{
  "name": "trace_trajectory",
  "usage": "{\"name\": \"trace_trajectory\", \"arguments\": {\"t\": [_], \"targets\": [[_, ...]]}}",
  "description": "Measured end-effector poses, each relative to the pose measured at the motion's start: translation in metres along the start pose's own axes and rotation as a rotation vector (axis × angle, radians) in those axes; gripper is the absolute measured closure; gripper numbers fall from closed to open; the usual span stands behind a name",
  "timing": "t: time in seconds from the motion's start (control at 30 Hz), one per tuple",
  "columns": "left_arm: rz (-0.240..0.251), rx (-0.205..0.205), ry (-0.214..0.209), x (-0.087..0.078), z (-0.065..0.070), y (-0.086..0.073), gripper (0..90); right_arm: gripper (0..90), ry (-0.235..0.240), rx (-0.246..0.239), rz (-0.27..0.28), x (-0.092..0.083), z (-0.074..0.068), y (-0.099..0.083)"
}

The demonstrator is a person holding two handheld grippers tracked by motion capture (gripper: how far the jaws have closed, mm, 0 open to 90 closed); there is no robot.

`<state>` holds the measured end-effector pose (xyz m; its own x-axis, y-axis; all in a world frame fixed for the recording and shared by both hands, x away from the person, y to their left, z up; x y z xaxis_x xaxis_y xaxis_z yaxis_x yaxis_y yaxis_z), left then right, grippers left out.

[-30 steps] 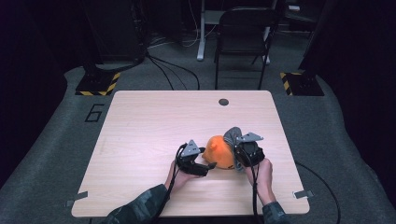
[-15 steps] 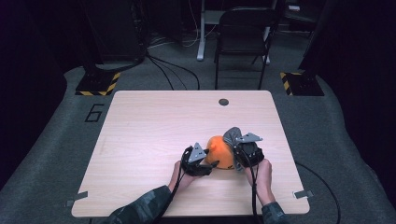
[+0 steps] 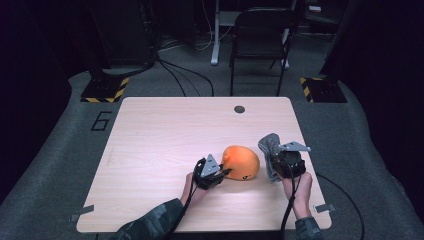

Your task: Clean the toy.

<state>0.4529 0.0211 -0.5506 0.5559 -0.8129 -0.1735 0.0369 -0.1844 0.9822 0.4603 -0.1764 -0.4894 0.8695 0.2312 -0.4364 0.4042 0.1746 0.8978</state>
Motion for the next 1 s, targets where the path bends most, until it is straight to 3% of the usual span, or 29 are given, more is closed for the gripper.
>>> {"name": "trace_trajectory", "arguments": {"t": [0.23, 0.67, 0.77, 1.0], "targets": [[0.029, 0.019, -0.022, 0.0, 0.002, 0.0, 80.2, 74.2, -0.025, 0.039, -0.037, 0.008, 0.013, -0.013], [0.072, 0.017, -0.02, -0.001, 0.002, 0.004, 80.9, 74.1, -0.04, 0.041, -0.047, 0.013, 0.017, -0.019], [0.093, -0.013, -0.022, -0.002, 0.001, 0.008, 81.5, 74.1, -0.041, 0.032, -0.052, 0.013, 0.018, -0.019], [0.159, -0.138, -0.031, -0.009, -0.003, 0.031, 81.9, 74.1, -0.052, 0.049, -0.05, 0.011, 0.023, -0.018]]}}
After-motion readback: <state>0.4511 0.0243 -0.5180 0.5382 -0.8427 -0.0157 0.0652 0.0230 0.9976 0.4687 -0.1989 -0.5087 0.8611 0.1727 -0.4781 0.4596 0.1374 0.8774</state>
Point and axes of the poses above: each handheld gripper's, and its own axes: x roughly forward along the jaws, y roughly out of its top, z roughly to its right, the point moved 9 cm from there along x, roughly forward along the jaws, and after that the axes turned 15 degrees about z, right-handed, at the moved point
